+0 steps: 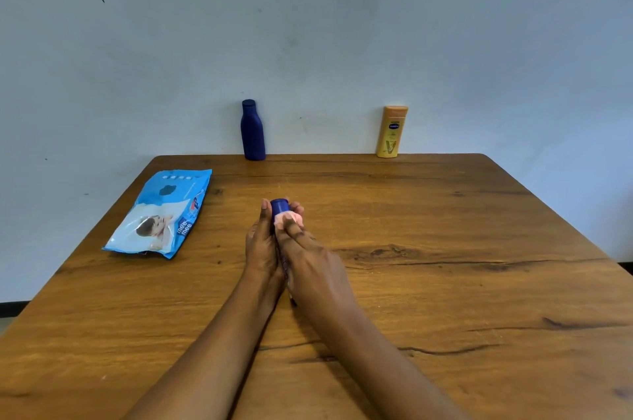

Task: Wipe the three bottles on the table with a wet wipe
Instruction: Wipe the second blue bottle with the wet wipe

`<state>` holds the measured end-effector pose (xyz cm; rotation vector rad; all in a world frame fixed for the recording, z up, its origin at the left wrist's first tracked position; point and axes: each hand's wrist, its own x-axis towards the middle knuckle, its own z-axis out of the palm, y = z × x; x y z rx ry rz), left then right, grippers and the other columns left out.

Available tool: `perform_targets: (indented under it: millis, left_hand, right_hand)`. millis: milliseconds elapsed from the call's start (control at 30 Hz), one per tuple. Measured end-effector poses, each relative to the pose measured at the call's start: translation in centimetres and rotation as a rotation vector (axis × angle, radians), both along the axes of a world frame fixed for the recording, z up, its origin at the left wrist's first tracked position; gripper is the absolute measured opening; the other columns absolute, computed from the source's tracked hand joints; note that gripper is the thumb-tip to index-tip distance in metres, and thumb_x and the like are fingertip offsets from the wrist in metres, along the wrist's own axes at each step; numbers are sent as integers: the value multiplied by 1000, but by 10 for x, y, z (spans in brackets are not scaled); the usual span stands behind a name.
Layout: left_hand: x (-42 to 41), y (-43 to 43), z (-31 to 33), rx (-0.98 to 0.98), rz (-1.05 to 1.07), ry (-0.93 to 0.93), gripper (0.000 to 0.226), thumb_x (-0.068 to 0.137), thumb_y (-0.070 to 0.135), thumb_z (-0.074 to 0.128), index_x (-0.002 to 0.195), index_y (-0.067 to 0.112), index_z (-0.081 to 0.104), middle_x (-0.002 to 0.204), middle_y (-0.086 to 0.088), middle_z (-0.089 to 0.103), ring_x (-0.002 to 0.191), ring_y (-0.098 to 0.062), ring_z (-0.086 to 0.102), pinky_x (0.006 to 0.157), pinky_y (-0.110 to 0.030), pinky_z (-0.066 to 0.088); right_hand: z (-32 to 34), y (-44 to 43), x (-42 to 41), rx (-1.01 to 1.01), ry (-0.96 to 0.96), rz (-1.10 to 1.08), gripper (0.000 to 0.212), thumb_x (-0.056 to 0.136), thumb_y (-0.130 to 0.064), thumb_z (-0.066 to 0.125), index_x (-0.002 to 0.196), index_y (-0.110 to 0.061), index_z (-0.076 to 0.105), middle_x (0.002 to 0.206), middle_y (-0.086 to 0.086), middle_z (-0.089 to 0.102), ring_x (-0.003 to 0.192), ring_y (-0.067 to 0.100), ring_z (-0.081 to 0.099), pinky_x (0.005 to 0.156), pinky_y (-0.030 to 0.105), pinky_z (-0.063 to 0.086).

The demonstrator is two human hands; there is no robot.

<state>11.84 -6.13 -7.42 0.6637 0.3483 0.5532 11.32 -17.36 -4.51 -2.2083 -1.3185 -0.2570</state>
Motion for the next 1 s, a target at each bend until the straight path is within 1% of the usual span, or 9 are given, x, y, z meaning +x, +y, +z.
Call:
perform_targets:
  millis: [67, 133, 233, 333, 433, 567, 733, 833, 1000]
  left_hand:
    - [2, 1, -1, 0, 45, -10, 51, 85, 46, 57, 117, 7, 58, 98, -8, 68, 86, -14, 67, 69, -24, 56]
    - [3, 1, -1, 31, 93, -25, 53, 84, 45, 56, 118, 4, 57, 97, -9, 68, 84, -14, 68, 68, -21, 56]
    - [1, -3, 3, 94, 101, -33, 56, 82, 46, 57, 118, 4, 58, 97, -9, 68, 86, -15, 67, 71, -21, 56]
    - [-3, -6, 13, 131, 118, -39, 58, 71, 49, 66, 113, 8, 62, 96, -7, 70, 91, -17, 66, 70, -23, 55]
    - [-7, -12, 24, 252, 102, -85, 70, 59, 51, 81, 113, 10, 64, 96, -7, 70, 91, -18, 66, 68, -27, 55]
    - [-21, -30, 29, 505, 24, -110, 64, 50, 50, 87, 102, 17, 70, 91, -7, 71, 87, -20, 67, 68, -29, 56]
    - [-37, -54, 42, 686, -82, -81, 54, 46, 46, 89, 94, 26, 75, 93, -5, 74, 90, -19, 70, 72, -26, 55]
    - [-41, -62, 49, 786, -106, -104, 51, 50, 40, 88, 98, 28, 75, 99, -5, 73, 95, -18, 69, 74, -25, 54]
    - [-43, -67, 49, 900, -98, -54, 46, 57, 27, 80, 102, 35, 72, 107, -4, 71, 102, -19, 66, 79, -26, 53]
  right_hand:
    - [-11, -26, -14, -19, 42, -1, 64, 64, -10, 82, 124, -13, 60, 125, 4, 61, 100, 12, 66, 76, 16, 51]
    - [-22, -48, -25, 4, 38, 15, 62, 66, -11, 82, 124, -17, 61, 126, -1, 61, 103, 7, 64, 83, 11, 42]
    - [-23, -68, -27, -65, 71, 85, 53, 89, -8, 58, 139, -17, 42, 143, -2, 44, 121, 9, 52, 99, 20, 39]
    - [-8, -90, -10, -150, 161, 101, 34, 99, -21, 43, 132, -25, 51, 125, -3, 60, 103, 10, 61, 92, 26, 49]
    - [15, -108, 17, -11, 278, -56, 27, 96, -20, 50, 116, -29, 65, 104, -7, 71, 88, 4, 64, 76, 12, 45]
    - [43, -117, 37, 290, 398, -137, 36, 92, -11, 57, 124, -29, 57, 96, -21, 65, 87, -4, 62, 68, 10, 46]
    - [63, -117, 34, 482, 393, -66, 41, 90, -4, 56, 125, -25, 56, 107, -19, 60, 88, -18, 55, 66, 3, 42]
    - [62, -125, 28, 533, 341, -27, 43, 88, 1, 58, 125, -21, 58, 112, -13, 63, 99, -9, 57, 71, 3, 42]
    - [59, -131, 27, 471, 284, 13, 49, 87, 2, 57, 126, -28, 52, 107, -25, 56, 98, -8, 56, 72, 5, 43]
